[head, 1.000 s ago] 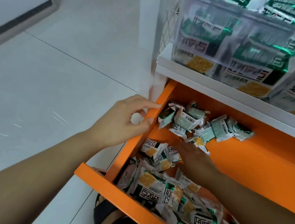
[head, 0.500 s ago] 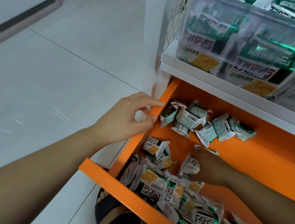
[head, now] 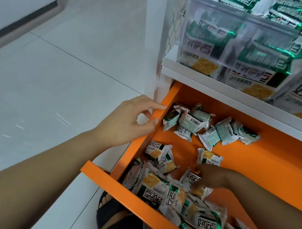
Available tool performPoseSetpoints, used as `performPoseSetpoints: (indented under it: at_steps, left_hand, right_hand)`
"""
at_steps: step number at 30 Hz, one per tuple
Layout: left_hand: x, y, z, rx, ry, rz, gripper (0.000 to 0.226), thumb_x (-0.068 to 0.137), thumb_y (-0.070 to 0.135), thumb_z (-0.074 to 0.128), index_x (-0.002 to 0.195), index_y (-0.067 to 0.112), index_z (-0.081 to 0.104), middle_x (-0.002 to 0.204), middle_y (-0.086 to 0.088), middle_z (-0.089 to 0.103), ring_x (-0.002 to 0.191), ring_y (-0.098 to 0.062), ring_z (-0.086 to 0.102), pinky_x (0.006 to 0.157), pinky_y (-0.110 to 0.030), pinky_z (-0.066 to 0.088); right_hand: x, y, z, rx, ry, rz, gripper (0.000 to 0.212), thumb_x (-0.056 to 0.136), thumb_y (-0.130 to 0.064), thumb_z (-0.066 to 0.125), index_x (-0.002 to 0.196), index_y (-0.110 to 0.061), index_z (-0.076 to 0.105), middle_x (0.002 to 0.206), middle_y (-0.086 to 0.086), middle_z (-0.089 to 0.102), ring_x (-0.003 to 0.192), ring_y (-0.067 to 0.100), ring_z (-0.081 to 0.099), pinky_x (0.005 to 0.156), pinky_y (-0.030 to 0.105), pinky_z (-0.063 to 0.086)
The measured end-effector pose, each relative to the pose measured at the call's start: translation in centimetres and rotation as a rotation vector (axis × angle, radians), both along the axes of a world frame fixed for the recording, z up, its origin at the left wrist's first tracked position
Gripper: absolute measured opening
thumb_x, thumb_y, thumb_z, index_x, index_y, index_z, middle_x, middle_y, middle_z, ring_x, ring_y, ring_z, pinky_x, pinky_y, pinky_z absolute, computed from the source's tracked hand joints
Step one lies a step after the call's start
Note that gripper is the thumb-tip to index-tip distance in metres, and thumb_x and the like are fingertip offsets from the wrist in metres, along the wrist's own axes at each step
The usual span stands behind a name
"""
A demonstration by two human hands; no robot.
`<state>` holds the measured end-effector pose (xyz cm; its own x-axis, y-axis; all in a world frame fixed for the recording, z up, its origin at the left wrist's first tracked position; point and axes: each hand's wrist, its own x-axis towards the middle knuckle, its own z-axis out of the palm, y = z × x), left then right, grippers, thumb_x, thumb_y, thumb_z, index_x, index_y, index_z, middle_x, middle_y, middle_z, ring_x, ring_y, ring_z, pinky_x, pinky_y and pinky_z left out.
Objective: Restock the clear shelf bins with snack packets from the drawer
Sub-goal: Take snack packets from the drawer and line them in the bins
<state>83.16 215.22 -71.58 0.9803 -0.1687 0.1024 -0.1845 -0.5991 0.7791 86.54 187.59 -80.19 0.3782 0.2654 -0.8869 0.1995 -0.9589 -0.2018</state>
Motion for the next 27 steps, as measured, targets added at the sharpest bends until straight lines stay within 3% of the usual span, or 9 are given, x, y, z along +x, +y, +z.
performPoseSetpoints:
  at_steps: [3,5,7,9,14,17,20,24,27]
  left_hand:
    - [0.0,0.0,0.0,0.005,-0.009,-0.004,0.039,0.085,0.041,0.051,0.122,0.032,0.06,0.106,0.004,0.06,0.096,-0.003,0.055,0.087,-0.021,0.045]
    - [0.0,0.0,0.0,0.009,-0.013,-0.007,0.038,0.085,0.042,0.05,0.121,0.034,0.059,0.106,0.005,0.06,0.097,-0.002,0.055,0.087,-0.02,0.045]
    - [0.0,0.0,0.0,0.004,-0.008,-0.006,0.039,0.084,0.043,0.05,0.121,0.035,0.059,0.106,0.005,0.06,0.098,-0.004,0.055,0.088,-0.024,0.046]
    - [0.0,0.0,-0.1,0.002,-0.008,-0.005,0.039,0.084,0.043,0.05,0.122,0.034,0.059,0.106,0.004,0.06,0.099,-0.008,0.056,0.088,-0.029,0.047]
    - [-0.1,-0.1,0.7,0.042,0.004,-0.024,0.038,0.083,0.046,0.049,0.12,0.04,0.056,0.107,0.007,0.06,0.098,-0.004,0.056,0.087,-0.02,0.045]
    - [0.0,0.0,2.3,0.168,0.08,-0.047,0.039,0.084,0.046,0.053,0.123,0.039,0.055,0.113,0.012,0.058,0.097,0.0,0.055,0.081,-0.015,0.042]
    - [0.8,0.1,5.4,0.456,0.164,-0.133,0.036,0.091,0.036,0.056,0.127,0.036,0.054,0.12,0.013,0.056,0.099,0.0,0.052,0.079,-0.018,0.04]
    - [0.6,-1.9,11.4,0.667,0.108,-0.165,0.02,0.094,0.031,0.051,0.109,0.031,0.064,0.112,0.012,0.061,0.101,-0.007,0.056,0.085,-0.029,0.046]
    - [-0.6,-4.6,16.0,0.68,-0.076,-0.124,0.014,0.093,0.031,0.048,0.091,0.029,0.062,0.096,0.012,0.063,0.091,-0.01,0.059,0.076,-0.033,0.049]
  right_hand:
    - [0.1,0.2,0.3,-0.012,0.037,-0.025,0.035,0.078,-0.04,0.072,0.087,-0.008,0.06,0.09,0.006,0.057,0.08,0.021,0.054,0.066,0.03,0.038]
    - [-0.3,0.6,0.6,0.0,0.034,-0.004,0.041,0.075,-0.037,0.073,0.103,-0.008,0.063,0.105,0.007,0.062,0.092,0.021,0.058,0.073,0.031,0.046]
    - [-1.1,1.1,1.1,0.016,-0.014,0.026,0.06,0.079,-0.03,0.072,0.129,-0.008,0.048,0.126,0.009,0.057,0.104,0.021,0.056,0.083,0.033,0.05]
    - [-2.0,1.4,1.7,0.043,-0.099,0.054,0.073,0.082,-0.027,0.07,0.14,-0.009,0.03,0.126,0.008,0.055,0.103,0.02,0.055,0.081,0.03,0.049]
    - [-3.8,1.4,5.9,0.091,-0.584,0.224,0.073,0.085,-0.063,0.053,0.137,-0.021,0.026,0.12,0.0,0.057,0.104,0.019,0.058,0.077,0.029,0.044]
    - [-4.8,1.1,10.4,0.172,-0.706,0.256,0.065,0.087,-0.064,0.046,0.138,-0.028,0.025,0.133,-0.004,0.047,0.118,0.017,0.047,0.094,0.027,0.036]
    - [-6.0,0.4,15.1,0.229,-0.781,0.311,0.07,0.088,-0.063,0.044,0.145,-0.031,0.018,0.141,-0.009,0.038,0.127,0.015,0.038,0.105,0.027,0.027]
    - [-7.3,-0.7,20.4,0.317,-0.963,0.336,0.065,0.083,-0.056,0.057,0.139,-0.031,0.035,0.13,-0.008,0.051,0.119,0.017,0.046,0.1,0.03,0.037]
    - [-8.2,-1.4,24.6,0.359,-1.046,0.329,0.064,0.083,-0.056,0.058,0.138,-0.033,0.036,0.125,-0.011,0.052,0.114,0.015,0.048,0.093,0.028,0.041]
